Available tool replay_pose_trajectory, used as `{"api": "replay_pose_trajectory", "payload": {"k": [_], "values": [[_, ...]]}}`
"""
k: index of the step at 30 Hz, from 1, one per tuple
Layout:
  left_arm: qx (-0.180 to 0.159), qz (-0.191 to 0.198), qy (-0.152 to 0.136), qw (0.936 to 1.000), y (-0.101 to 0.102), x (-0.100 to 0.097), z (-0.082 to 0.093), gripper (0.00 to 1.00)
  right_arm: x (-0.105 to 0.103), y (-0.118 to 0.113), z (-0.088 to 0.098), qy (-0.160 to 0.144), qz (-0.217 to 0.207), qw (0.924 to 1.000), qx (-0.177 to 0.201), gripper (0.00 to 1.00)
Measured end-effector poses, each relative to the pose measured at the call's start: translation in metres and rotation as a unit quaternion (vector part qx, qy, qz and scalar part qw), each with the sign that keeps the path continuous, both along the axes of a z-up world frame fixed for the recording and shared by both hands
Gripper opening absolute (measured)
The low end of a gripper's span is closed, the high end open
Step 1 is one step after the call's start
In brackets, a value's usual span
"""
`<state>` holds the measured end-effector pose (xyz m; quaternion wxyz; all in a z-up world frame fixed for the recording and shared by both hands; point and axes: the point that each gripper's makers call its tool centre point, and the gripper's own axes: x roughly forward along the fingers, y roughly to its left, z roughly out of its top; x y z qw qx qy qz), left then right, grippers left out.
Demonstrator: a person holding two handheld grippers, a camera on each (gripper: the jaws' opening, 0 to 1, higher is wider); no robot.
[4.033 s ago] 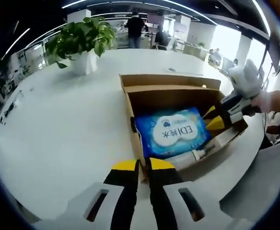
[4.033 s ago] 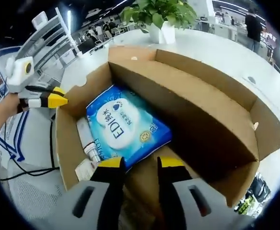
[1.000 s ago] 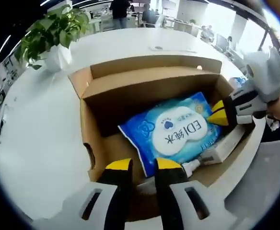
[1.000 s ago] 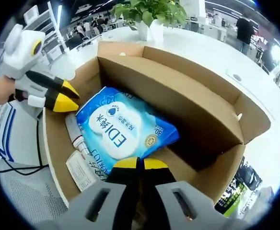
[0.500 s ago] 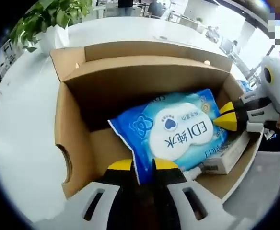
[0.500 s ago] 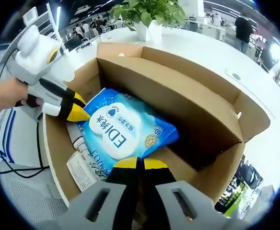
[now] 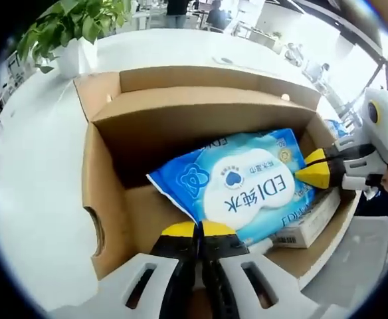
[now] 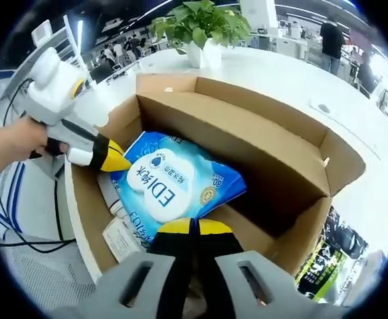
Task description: Operate the shoe box by opening the lid, removing the specified soft item, and placing it in the target area until the item is outside and the box remains undamaged.
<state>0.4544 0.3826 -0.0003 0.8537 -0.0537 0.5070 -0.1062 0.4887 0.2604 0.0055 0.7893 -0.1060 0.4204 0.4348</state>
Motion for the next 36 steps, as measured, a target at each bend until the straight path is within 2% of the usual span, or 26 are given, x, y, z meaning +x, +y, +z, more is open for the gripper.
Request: {"api": "replay_pose_trajectory", "payload": {"k": [12, 20, 27, 36], "values": [[0.006, -0.007, -0.035, 0.9993, 0.002, -0.002, 0.037, 0.0, 0.001, 0.002, 0.031, -0.017, 0.0, 0.9995, 0.028, 0.0], [0.005, -0.016, -0.055, 0.9983, -0.007, -0.004, 0.063, 0.0, 0.003, -0.009, 0.057, -0.021, -0.013, 0.9986, 0.046, 0.0], [0.002, -0.037, -0.068, 0.997, -0.026, -0.003, 0.086, 0.0, 0.003, -0.027, 0.075, -0.026, -0.021, 0.9981, 0.051, 0.0], [-0.008, -0.058, -0.079, 0.9952, -0.057, 0.003, 0.101, 0.0, 0.007, -0.06, 0.092, -0.021, -0.054, 0.9965, 0.06, 0.0]]}}
